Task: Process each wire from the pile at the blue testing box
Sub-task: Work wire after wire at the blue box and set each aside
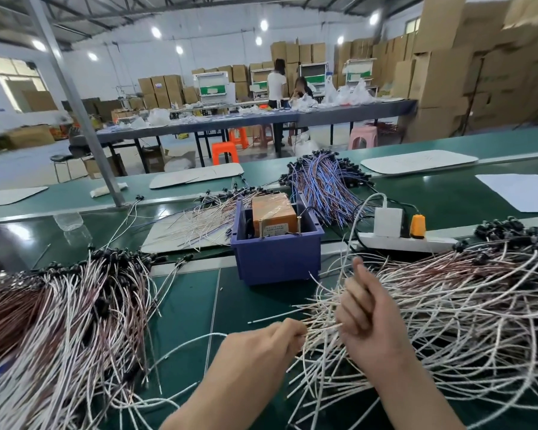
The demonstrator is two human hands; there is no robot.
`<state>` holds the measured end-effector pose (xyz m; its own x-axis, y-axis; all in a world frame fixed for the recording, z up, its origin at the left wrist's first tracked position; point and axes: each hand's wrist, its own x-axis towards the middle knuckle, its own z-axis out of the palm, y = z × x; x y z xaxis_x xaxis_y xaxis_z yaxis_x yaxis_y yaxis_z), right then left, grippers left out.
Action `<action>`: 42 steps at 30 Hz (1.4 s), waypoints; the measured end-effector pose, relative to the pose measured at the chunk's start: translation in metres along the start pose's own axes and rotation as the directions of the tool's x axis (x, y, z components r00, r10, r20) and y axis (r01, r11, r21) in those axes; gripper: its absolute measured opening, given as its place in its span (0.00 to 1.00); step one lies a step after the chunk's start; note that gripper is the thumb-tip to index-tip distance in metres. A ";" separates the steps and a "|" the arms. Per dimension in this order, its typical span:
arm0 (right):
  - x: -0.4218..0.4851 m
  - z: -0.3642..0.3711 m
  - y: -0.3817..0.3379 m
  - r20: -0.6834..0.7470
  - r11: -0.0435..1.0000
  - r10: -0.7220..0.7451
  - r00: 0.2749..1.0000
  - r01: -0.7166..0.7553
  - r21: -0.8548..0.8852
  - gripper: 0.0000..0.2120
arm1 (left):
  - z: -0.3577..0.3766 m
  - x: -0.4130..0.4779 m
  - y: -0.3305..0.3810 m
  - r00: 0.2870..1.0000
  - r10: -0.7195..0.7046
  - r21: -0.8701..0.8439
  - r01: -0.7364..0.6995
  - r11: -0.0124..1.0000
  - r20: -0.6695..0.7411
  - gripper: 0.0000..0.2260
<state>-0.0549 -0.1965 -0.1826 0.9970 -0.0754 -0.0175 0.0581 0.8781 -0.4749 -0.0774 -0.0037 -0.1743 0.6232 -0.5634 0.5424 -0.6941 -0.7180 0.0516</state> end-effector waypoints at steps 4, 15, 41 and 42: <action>-0.003 -0.009 -0.024 -0.044 0.979 -0.160 0.986 0.153 -0.135 0.11 | -0.014 -0.002 -0.033 0.999 -0.026 0.180 0.021 0.984 0.027 0.16; -0.019 0.002 0.034 0.433 0.114 -0.144 0.890 0.449 -0.886 0.14 | -0.027 0.045 -0.032 0.990 0.116 0.273 -0.090 0.958 -0.079 0.10; -0.020 0.005 0.032 0.277 0.250 -0.197 0.940 0.322 -0.913 0.06 | -0.007 0.049 -0.040 0.574 -0.809 -0.938 0.334 0.091 0.126 0.12; -0.020 0.005 0.033 0.269 0.268 -0.194 0.943 0.315 -0.911 0.07 | 0.001 0.047 -0.039 0.615 -0.787 -0.911 0.352 0.216 0.051 0.12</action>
<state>-0.0729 -0.1638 -0.1935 0.9432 -0.1140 0.3122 0.2827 -0.2185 -0.9340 -0.0206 -0.0033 -0.1515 0.9477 0.1979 0.2504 -0.2591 0.0188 0.9657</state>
